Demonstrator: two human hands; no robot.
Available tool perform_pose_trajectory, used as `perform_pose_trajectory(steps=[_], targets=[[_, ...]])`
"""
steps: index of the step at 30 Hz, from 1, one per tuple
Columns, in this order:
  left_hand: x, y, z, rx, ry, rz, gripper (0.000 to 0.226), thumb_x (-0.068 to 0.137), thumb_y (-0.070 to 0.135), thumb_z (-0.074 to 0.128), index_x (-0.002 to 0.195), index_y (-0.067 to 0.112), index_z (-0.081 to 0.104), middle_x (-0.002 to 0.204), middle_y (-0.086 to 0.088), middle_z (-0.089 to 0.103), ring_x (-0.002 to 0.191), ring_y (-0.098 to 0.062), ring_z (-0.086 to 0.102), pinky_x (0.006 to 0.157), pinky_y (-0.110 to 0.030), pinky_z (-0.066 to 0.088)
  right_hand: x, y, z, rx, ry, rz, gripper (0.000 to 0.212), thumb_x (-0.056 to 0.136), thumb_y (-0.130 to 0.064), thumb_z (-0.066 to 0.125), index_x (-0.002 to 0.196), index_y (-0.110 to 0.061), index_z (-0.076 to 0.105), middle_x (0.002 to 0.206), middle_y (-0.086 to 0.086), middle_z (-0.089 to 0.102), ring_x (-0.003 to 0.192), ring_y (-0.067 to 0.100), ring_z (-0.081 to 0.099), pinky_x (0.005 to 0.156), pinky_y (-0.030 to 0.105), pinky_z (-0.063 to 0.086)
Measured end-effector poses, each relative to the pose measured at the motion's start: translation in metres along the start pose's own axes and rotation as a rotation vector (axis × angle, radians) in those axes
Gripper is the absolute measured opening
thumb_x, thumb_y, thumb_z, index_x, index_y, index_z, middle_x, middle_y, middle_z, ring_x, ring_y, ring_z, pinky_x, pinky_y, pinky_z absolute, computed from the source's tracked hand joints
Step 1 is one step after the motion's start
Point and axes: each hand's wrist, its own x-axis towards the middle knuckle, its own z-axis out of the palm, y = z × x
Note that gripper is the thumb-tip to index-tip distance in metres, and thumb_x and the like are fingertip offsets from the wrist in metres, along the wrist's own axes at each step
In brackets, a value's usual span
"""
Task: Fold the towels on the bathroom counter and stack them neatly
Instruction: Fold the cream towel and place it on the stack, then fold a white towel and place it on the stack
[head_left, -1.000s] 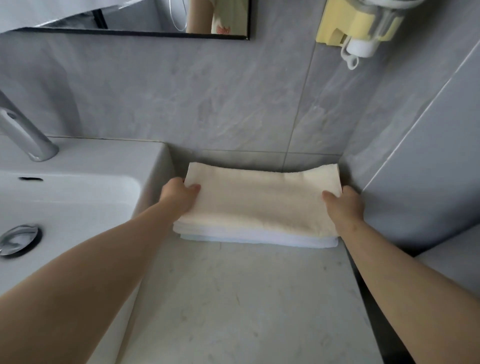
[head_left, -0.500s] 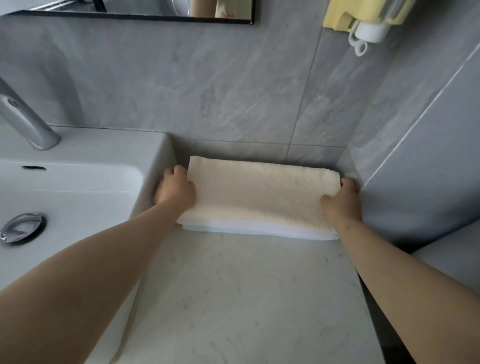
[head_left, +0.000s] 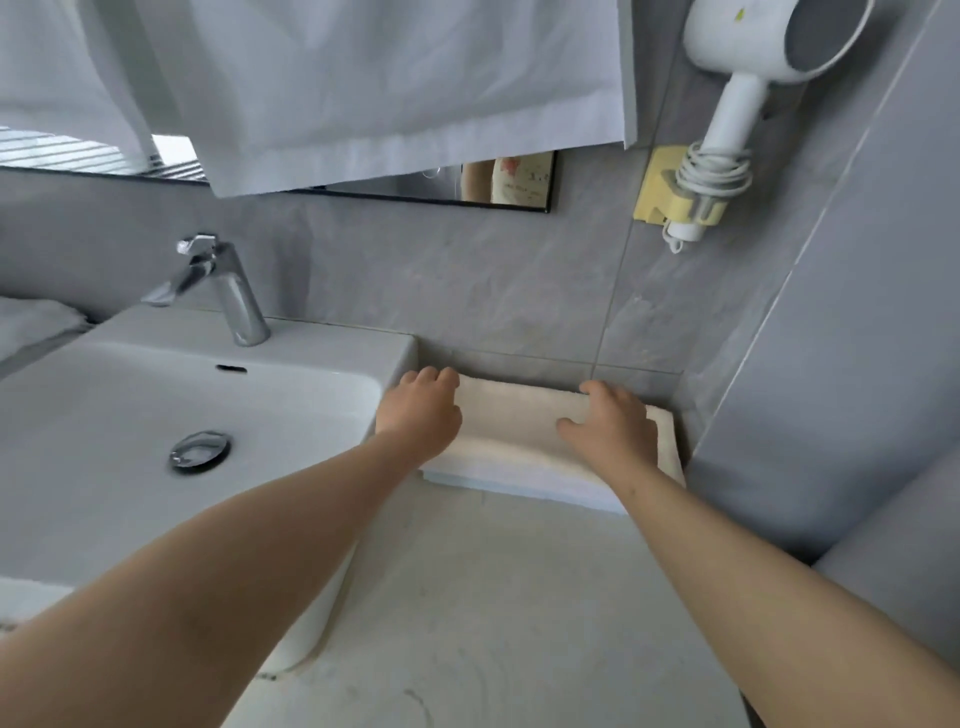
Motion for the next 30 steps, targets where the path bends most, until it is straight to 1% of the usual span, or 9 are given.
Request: perform_pose_trajectory(steps=[4, 7, 10, 14, 18, 22, 30], targets=[[-0.026, -0.011, -0.035, 0.079, 0.063, 0.001, 0.029, 0.092, 0.023, 0.043, 0.120, 0.017, 0.049, 0.123, -0.007, 0.053, 0.113, -0.028, 0.049, 0.086, -0.035, 0.039, -0.025, -0.033, -0.018, -0.048, 0.055, -0.173, 0.043, 0.084, -0.034, 0.056, 0.124, -0.020, 0.048, 0.131, 0.003, 0.048, 0.122, 0.028, 0.042, 0.096, 0.036, 0.035], [-0.046, -0.024, -0.060, 0.085, 0.099, -0.013, 0.034, 0.093, 0.026, 0.043, 0.126, 0.017, 0.046, 0.126, -0.006, 0.053, 0.115, -0.027, 0.049, 0.090, -0.036, 0.039, -0.040, -0.059, -0.028, -0.051, 0.071, -0.282, 0.042, 0.085, -0.034, 0.055, 0.124, -0.020, 0.048, 0.129, 0.003, 0.048, 0.120, 0.028, 0.043, 0.095, 0.037, 0.034], [-0.065, -0.040, -0.075, 0.087, 0.144, -0.049, 0.033, 0.093, 0.026, 0.042, 0.125, 0.018, 0.046, 0.123, -0.004, 0.054, 0.114, -0.026, 0.050, 0.090, -0.034, 0.038, -0.053, -0.084, -0.033, -0.036, 0.082, -0.376, 0.041, 0.086, -0.034, 0.054, 0.125, -0.022, 0.048, 0.130, 0.002, 0.048, 0.120, 0.027, 0.042, 0.094, 0.035, 0.034], [-0.088, -0.063, -0.084, 0.075, 0.184, -0.100, 0.033, 0.093, 0.027, 0.044, 0.125, 0.019, 0.046, 0.121, -0.003, 0.054, 0.112, -0.025, 0.049, 0.088, -0.033, 0.037, -0.071, -0.114, -0.029, -0.003, 0.067, -0.455, 0.041, 0.085, -0.033, 0.054, 0.125, -0.023, 0.048, 0.129, 0.001, 0.048, 0.120, 0.027, 0.042, 0.094, 0.035, 0.033], [-0.111, -0.091, -0.091, 0.081, 0.211, -0.160, 0.035, 0.093, 0.028, 0.045, 0.127, 0.020, 0.045, 0.123, -0.003, 0.054, 0.115, -0.025, 0.049, 0.091, -0.034, 0.037, -0.093, -0.140, -0.018, -0.004, 0.036, -0.510, 0.045, 0.084, -0.034, 0.056, 0.127, -0.023, 0.047, 0.132, 0.000, 0.047, 0.122, 0.025, 0.041, 0.097, 0.034, 0.032], [-0.135, -0.121, -0.098, 0.083, 0.230, -0.182, 0.036, 0.094, 0.029, 0.044, 0.129, 0.021, 0.045, 0.127, -0.002, 0.053, 0.118, -0.025, 0.047, 0.093, -0.034, 0.037, -0.113, -0.168, -0.007, -0.002, 0.014, -0.546, 0.047, 0.085, -0.034, 0.056, 0.129, -0.024, 0.046, 0.135, -0.001, 0.045, 0.125, 0.024, 0.039, 0.098, 0.034, 0.032], [-0.196, -0.213, -0.117, 0.109, 0.265, -0.232, 0.036, 0.094, 0.031, 0.044, 0.130, 0.022, 0.045, 0.127, 0.000, 0.053, 0.116, -0.024, 0.049, 0.091, -0.033, 0.038, -0.178, -0.250, 0.037, 0.019, -0.078, -0.646, 0.048, 0.088, -0.036, 0.053, 0.133, -0.024, 0.043, 0.140, -0.003, 0.041, 0.127, 0.023, 0.037, 0.099, 0.035, 0.030]])
